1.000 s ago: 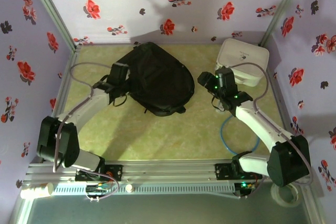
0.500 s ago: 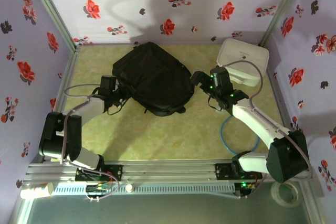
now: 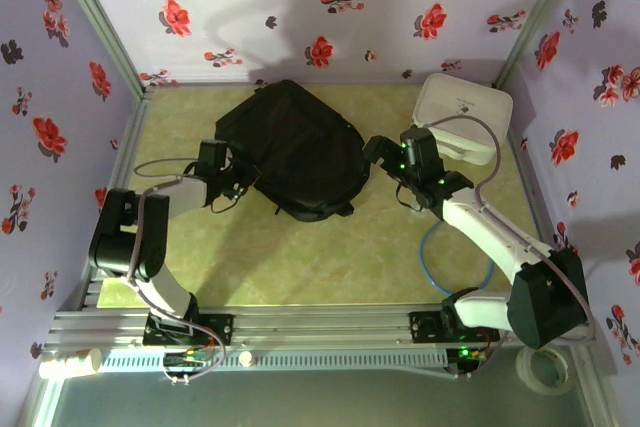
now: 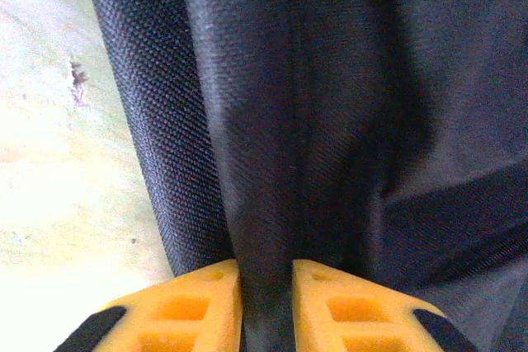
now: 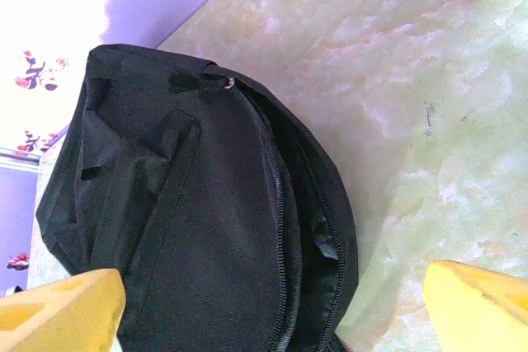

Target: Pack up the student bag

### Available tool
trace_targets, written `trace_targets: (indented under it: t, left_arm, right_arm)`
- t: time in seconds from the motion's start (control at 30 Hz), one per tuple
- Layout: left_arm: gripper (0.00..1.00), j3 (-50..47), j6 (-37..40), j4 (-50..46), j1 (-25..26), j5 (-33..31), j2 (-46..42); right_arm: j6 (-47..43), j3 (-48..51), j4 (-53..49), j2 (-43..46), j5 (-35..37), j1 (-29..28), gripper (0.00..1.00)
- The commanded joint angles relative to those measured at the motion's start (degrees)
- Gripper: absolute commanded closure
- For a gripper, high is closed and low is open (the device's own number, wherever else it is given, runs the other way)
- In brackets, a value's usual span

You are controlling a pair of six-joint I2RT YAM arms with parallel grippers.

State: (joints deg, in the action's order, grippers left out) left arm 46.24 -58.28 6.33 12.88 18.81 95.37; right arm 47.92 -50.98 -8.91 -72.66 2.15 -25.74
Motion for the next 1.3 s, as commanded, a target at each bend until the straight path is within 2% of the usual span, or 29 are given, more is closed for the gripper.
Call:
trace_targets:
  t: [0.0,0.07,0.13,0.47,0.57,0.67,1.03,1.27]
  left_arm:
    - [0.88,0.5,-1.6,6.1,-0.3,1.4,-0.7]
    - [0.97,0.7,-1.6,6.0,-0.2,1.5,-2.2]
    - [1.00,1.0,-1.5,5.7,0.0,1.5,-3.7]
    - [1.00,4.9,-1.3,3.0,3.7,1.9,-10.1]
    - [1.00,6.4,-2.1,3.2,5.1,1.9,-10.0]
    - [1.00,7.4,-2.4,3.9,6.2,1.8,-8.9]
    - [1.00,7.5,-3.5,5.5,8.4,1.8,-5.4]
    - [1.00,7.2,-3.5,5.6,8.8,1.8,-5.0]
  right_arm:
    - [-1.3,-1.7,0.0,-0.7,0.1,-1.3,0.07]
    - [-2.6,-2.6,-1.1,-1.3,0.9,-3.3,0.08]
    - [-3.8,-4.1,-2.4,-2.2,1.6,-5.5,0.09]
    - [-9.7,-14.6,-8.8,-9.4,3.6,-18.5,0.18]
    - [-11.1,-18.4,-11.3,-12.6,3.8,-22.4,0.26]
    - [-10.2,-20.3,-12.3,-15.2,3.7,-25.0,0.30]
    - [-2.9,-19.9,-10.4,-20.3,-3.0,-25.6,0.34]
    - [-0.1,-21.1,-12.9,-23.7,-3.6,-25.2,0.43]
